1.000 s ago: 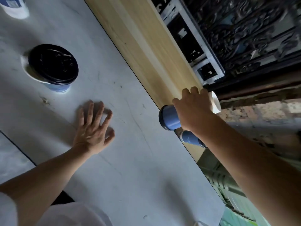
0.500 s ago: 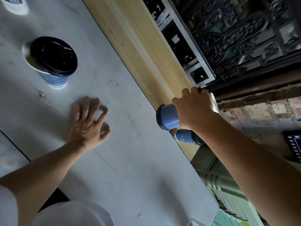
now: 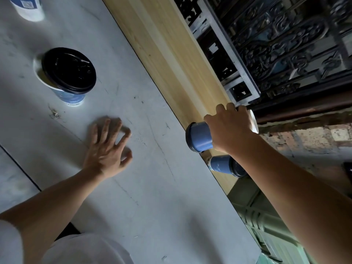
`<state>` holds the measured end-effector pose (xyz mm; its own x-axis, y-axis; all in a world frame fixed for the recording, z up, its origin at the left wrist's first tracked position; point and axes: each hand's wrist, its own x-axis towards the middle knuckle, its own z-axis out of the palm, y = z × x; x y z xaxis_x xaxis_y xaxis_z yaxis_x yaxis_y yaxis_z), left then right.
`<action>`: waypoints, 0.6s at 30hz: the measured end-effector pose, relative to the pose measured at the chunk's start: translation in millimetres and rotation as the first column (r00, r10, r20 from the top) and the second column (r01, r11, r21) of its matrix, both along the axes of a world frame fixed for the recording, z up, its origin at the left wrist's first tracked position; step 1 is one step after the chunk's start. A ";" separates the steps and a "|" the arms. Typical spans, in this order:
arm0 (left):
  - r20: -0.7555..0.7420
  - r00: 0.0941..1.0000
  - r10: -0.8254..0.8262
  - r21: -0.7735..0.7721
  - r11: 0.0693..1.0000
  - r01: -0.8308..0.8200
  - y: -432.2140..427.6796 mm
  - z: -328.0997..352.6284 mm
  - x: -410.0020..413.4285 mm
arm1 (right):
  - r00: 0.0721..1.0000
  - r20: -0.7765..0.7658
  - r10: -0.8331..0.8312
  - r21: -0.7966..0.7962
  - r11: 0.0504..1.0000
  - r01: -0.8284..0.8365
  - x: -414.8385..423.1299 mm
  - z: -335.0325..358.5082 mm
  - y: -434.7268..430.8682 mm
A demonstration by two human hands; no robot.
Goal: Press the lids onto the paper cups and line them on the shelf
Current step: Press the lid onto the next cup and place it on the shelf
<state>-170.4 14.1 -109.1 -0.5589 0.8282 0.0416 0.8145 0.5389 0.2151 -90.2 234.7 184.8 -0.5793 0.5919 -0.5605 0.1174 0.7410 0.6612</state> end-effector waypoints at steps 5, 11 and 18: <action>0.012 1.000 -0.002 0.016 1.000 0.001 -0.3 0.7 0.9 | 0.999 -0.025 -0.030 -0.026 0.999 0.029 4.6 -5.0 5.8; 0.015 1.000 0.003 0.029 1.000 -0.003 -0.7 -1.8 2.3 | 0.996 -0.059 -0.061 -0.058 0.997 0.058 13.2 -14.5 16.2; 0.006 1.000 0.005 0.026 1.000 -0.005 -0.3 -8.9 2.4 | 0.675 -0.242 -0.697 -0.532 0.677 0.509 15.5 -42.9 50.9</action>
